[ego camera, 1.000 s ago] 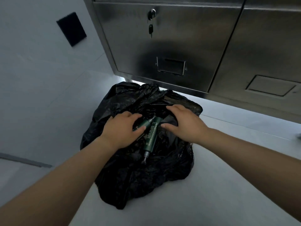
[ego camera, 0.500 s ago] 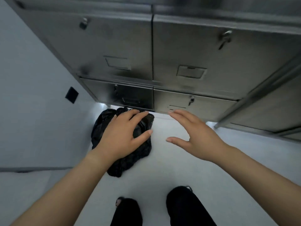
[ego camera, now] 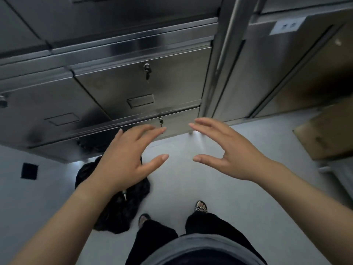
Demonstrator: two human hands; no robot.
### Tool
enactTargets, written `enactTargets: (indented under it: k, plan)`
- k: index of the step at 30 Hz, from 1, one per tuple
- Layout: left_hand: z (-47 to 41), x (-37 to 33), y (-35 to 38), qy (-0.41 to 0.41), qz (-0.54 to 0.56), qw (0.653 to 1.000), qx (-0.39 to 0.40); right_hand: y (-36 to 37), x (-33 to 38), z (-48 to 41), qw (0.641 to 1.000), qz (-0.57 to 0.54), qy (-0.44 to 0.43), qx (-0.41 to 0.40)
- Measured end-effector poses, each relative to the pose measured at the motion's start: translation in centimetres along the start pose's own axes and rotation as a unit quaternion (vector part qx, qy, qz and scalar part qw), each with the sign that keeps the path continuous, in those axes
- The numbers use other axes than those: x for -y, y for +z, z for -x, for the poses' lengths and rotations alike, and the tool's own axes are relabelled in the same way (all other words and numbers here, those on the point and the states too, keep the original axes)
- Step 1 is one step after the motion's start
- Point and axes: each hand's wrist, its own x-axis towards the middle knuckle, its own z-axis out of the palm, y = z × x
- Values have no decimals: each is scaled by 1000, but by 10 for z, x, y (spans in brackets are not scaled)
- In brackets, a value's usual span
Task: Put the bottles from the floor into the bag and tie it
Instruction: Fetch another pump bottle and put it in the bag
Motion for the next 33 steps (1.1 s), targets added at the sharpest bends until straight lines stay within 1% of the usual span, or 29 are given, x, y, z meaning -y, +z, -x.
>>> enactTargets:
  k: [4, 8, 11, 14, 18, 24, 27, 31, 33]
  plan:
    - [-22, 5, -8, 92, -54, 993, 60, -8, -1, 21, 997, 39, 66, -32]
    - [-50, 8, -19, 204, -74, 971, 103, -3, 22, 51, 984, 55, 140, -94]
    - [-68, -3, -18, 294, -81, 944, 128, 14, 45, 81, 966, 67, 212, -133]
    - [-78, -27, -4, 386, -94, 901, 173, 32, 70, 117, 936, 81, 294, -175]
    - [-72, -76, 21, 505, -115, 825, 225, 58, 114, 177, 871, 80, 416, -250]
    - [-21, -174, 65, 645, -131, 706, 260, 105, 185, 275, 747, 69, 567, -342]
    - [22, -225, 94, 695, -142, 649, 274, 128, 213, 325, 688, 61, 616, -379]
    - [100, -293, 144, 747, -158, 575, 293, 159, 247, 401, 626, 47, 662, -410]
    - [136, -320, 163, 763, -158, 549, 301, 172, 260, 433, 603, 46, 674, -424]
